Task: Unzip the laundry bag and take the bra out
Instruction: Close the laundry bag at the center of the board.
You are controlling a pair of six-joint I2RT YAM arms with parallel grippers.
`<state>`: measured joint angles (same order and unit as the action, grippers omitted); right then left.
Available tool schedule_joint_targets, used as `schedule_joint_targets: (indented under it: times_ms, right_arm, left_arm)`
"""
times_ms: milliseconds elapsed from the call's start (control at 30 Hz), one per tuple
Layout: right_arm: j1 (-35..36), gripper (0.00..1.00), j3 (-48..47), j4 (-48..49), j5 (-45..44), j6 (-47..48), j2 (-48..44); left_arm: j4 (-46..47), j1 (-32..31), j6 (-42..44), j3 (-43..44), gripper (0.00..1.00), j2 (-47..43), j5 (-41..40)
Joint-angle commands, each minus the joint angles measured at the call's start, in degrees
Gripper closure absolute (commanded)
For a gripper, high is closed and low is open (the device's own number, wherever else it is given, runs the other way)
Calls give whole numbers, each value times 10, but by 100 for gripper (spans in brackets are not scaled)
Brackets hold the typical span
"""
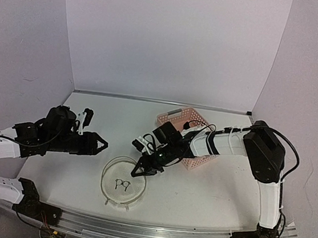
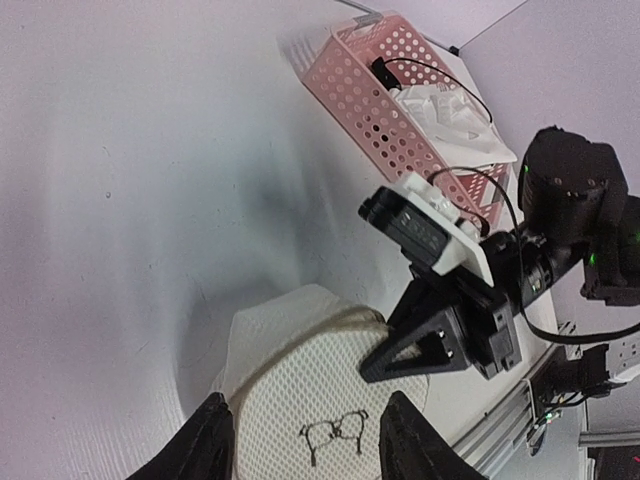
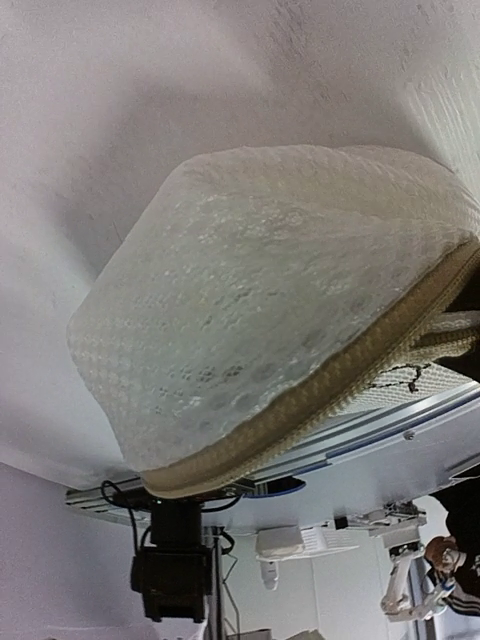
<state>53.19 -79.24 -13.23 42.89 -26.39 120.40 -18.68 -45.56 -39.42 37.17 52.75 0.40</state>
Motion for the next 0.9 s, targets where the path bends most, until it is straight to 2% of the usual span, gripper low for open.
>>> schedule_joint_targets:
  times_ms: [0,400,500,667,867]
  right_arm:
    - [-33,100,-16,89,21,-75,20]
    - [-68,99,-12,94,26,-75,41]
    - [-70,94,-18,100,22,-84,50]
    - [-69,77,-21,119,9,-95,46]
    - [-77,67,-7,120,-12,-87,19]
  left_arm:
    - [2,1,19,25,50,16,22]
    - [3,1,13,8,48,69,77]
    - [5,1,8,5,48,78,75]
    - [7,0,9,14,48,89,79]
    - [8,0,7,17,48,78,70]
